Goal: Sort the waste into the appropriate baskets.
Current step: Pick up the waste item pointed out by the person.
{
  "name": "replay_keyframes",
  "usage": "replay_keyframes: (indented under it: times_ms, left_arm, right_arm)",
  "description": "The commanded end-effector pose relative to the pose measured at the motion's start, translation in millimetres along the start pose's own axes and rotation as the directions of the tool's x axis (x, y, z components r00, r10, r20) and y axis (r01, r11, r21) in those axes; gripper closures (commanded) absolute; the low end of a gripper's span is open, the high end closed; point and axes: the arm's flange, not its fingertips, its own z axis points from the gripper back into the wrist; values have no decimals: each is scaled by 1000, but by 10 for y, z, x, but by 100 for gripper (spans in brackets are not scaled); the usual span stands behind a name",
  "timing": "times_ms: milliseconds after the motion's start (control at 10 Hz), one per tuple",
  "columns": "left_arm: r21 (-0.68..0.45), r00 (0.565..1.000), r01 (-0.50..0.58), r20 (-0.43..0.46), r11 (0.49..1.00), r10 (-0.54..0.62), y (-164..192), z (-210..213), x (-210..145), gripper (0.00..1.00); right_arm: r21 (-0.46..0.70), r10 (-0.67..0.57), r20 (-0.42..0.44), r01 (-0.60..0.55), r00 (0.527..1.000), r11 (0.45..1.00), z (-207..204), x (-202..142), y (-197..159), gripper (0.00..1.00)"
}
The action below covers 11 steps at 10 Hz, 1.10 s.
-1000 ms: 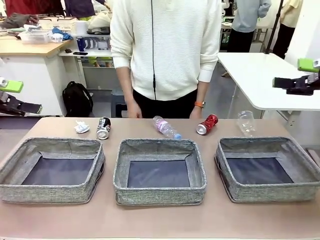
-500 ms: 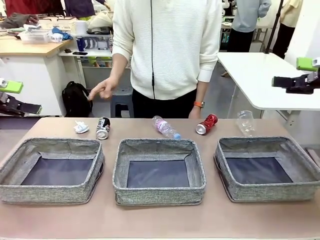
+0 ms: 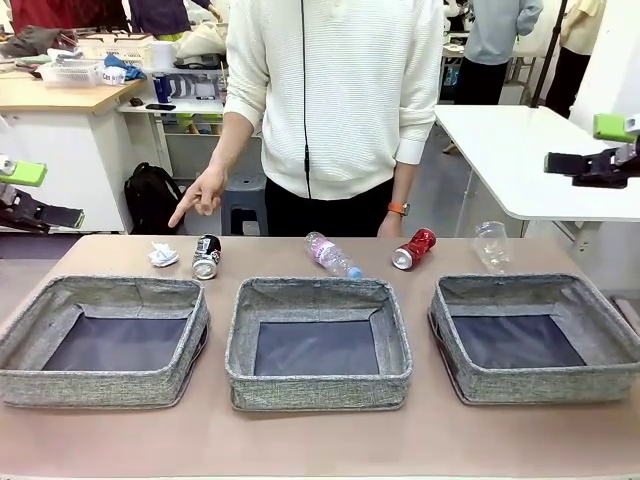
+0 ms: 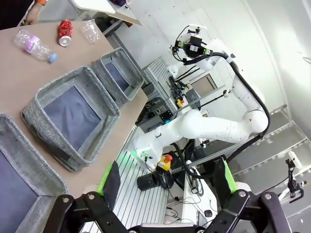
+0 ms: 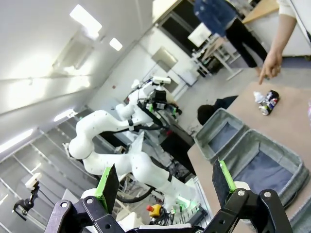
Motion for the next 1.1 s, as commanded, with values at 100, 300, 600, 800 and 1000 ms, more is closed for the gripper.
replay_keyframes:
  times_ms: [100, 300, 600, 800, 1000]
  left_arm:
    - [-23, 1000, 26, 14, 999, -26, 3, -5, 31, 0]
    - [-1, 1000, 0, 0, 1000, 0, -2, 1, 1, 0]
    - [655, 994, 46, -105, 755, 31, 693, -174, 1016, 0]
    - [901, 978, 157, -199, 405, 63, 1146, -296, 1315, 0]
    - [955, 986, 144, -159, 259, 38, 1218, -366, 1429, 0]
  right_arm:
    - [19, 31, 13, -31, 999, 999, -13, 28, -21, 0]
    - [19, 31, 13, -31, 999, 999, -13, 28, -21, 0]
    - [19, 31, 13, -31, 999, 999, -13, 28, -21, 0]
    - [19, 31, 13, -31, 999, 999, -13, 28, -21, 0]
    - [19, 31, 13, -31, 999, 999, -13, 28, -21, 0]
